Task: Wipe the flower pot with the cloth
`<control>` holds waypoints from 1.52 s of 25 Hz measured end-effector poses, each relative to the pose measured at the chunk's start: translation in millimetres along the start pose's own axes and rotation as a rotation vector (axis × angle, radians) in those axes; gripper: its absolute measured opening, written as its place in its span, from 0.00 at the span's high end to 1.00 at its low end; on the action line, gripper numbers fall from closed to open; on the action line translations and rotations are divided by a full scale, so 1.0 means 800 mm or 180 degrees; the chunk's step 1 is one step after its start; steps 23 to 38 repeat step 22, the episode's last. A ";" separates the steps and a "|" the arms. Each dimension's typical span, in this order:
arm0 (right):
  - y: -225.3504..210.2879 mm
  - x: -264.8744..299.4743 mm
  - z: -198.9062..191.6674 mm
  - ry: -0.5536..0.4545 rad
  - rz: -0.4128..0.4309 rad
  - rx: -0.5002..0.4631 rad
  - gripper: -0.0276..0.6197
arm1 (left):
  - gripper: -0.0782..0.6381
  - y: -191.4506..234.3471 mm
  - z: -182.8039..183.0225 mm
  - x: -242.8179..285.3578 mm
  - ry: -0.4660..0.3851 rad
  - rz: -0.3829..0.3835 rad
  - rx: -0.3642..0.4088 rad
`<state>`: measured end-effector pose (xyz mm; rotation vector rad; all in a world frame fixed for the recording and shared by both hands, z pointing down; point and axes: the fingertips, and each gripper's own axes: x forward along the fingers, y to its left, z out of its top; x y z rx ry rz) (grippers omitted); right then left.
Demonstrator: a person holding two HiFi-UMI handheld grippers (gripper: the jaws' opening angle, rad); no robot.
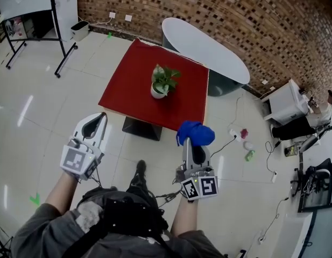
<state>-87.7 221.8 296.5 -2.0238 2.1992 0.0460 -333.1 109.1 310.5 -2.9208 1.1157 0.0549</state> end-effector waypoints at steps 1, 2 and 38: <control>0.008 -0.009 0.000 0.0009 -0.0021 0.0002 0.86 | 0.86 -0.002 0.002 -0.011 0.0004 -0.0016 -0.0017; 0.015 -0.018 0.001 0.0015 -0.0038 0.0005 0.86 | 0.86 -0.005 0.003 -0.021 0.0006 -0.0034 -0.0028; 0.094 -0.123 0.018 0.0111 -0.0314 -0.0008 0.86 | 0.86 -0.035 0.015 -0.136 0.0159 -0.0254 -0.0097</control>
